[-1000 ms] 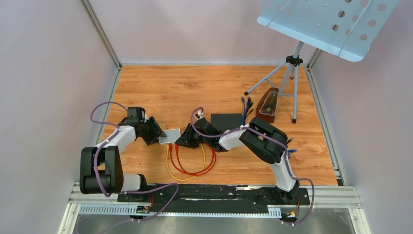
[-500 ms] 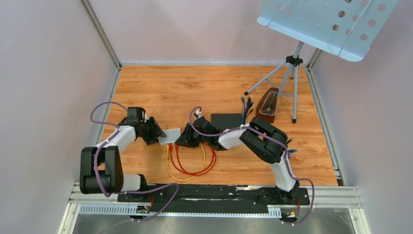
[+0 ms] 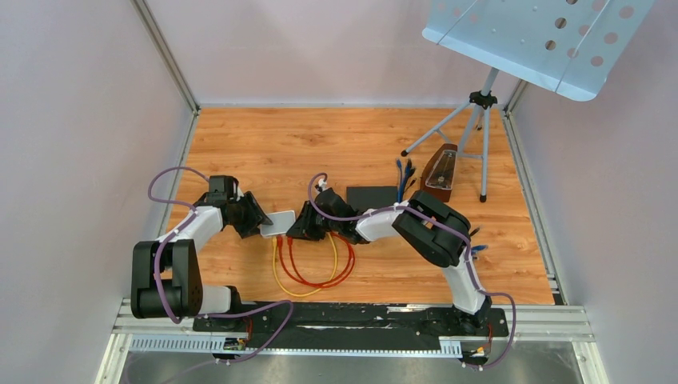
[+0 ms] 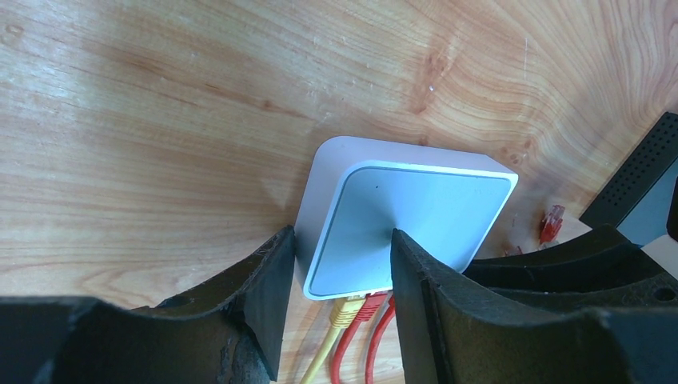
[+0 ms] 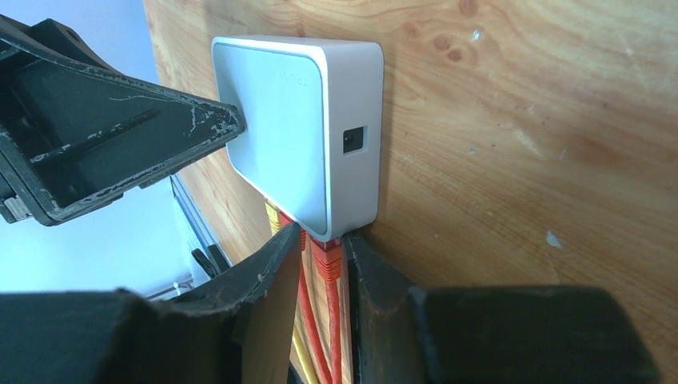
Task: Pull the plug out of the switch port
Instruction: Pull the connector from the switch port.
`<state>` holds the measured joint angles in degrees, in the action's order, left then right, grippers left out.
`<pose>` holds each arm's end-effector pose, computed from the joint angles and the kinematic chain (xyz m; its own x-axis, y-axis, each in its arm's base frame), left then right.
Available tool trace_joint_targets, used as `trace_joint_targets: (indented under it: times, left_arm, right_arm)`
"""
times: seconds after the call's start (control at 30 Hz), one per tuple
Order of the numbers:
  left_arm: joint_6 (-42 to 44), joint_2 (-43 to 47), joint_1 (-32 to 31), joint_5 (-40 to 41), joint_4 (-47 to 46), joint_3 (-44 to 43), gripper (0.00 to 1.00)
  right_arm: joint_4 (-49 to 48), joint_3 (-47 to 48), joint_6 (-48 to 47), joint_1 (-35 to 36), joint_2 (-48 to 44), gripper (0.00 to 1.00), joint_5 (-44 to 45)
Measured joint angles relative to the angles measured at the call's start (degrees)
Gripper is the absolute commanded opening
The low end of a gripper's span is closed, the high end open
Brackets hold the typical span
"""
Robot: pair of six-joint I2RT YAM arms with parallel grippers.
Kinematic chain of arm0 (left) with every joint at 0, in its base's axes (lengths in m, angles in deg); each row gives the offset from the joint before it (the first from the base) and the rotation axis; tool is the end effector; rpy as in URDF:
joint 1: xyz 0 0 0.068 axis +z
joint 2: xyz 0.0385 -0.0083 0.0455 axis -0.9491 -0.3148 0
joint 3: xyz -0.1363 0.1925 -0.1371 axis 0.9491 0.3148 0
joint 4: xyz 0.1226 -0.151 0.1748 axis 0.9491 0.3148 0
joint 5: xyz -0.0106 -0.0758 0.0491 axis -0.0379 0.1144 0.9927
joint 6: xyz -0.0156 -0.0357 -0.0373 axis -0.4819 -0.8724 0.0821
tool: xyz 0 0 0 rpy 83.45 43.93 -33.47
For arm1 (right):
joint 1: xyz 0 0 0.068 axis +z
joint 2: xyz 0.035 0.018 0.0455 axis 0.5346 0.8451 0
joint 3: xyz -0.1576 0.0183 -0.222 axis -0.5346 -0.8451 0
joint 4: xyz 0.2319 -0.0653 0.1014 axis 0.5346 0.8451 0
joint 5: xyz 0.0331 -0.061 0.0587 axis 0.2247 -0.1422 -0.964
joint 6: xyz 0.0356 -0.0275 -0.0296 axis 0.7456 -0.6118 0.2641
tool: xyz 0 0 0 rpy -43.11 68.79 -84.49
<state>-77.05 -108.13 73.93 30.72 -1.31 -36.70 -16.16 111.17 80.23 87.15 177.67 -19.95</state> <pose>0.2325 -0.0007 0.1572 -0.7716 -0.5986 -0.2152 -0.4559 0.7564 -0.4690 0.2398 0.3545 0.1077 -0.9557 0.1568 -0.2493 -0.1080 0.6010 0.7919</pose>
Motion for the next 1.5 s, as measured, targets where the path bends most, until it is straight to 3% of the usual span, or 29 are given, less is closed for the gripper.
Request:
trace_joint_targets:
  times: [0.2,0.77,1.0,1.5]
  left_arm:
    - [0.0,0.0,0.0,0.2,0.0,0.0,0.54]
    - [0.0,0.1,0.0,0.5,0.0,0.0,0.53]
    - [0.0,0.5,0.0,0.7,0.0,0.3,0.53]
    - [-0.1,0.8,0.1,0.9,-0.4,0.6,0.52]
  right_arm:
    - [0.5,0.4,0.0,0.0,0.1,0.34,0.0]
    - [3.1,1.8,0.5,0.0,0.2,0.24,0.1]
    - [5.0,2.6,0.5,0.0,0.2,0.33,0.7]
    - [6.6,3.4,1.8,0.1,0.2,0.09,1.6]
